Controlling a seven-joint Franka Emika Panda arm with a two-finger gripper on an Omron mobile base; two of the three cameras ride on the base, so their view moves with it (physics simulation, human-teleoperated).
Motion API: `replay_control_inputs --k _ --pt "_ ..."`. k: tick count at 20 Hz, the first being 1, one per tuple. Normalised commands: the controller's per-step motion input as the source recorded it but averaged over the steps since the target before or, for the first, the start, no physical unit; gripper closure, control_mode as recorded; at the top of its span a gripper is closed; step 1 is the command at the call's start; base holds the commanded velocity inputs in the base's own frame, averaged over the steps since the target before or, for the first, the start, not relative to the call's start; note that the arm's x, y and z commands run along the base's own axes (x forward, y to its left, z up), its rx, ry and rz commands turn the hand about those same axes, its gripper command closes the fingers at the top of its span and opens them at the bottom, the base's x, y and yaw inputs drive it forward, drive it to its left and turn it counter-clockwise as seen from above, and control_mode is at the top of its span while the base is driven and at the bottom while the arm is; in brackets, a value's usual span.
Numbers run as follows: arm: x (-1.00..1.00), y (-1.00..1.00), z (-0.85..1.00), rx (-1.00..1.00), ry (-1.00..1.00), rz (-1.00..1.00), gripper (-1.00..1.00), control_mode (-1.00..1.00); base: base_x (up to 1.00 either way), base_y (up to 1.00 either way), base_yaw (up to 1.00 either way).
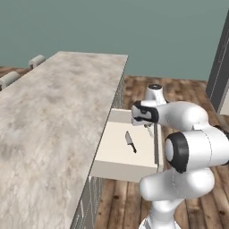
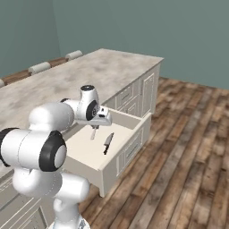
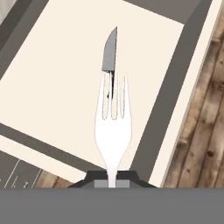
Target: Pick up the metallic utensils from the counter and place them in the open drawer. Make sure not to pick up any wooden utensils.
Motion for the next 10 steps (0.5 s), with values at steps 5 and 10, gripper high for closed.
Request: replay_control_inputs --k 5,10 --pt "0.25 -0.25 -0.22 0.00 0.00 0.00 1.00 -1.00 0.00 0.00 0.00" --pt "0.11 -0.23 -0.26 0.00 0.00 0.00 1.00 -1.00 0.00 0.00 0.00"
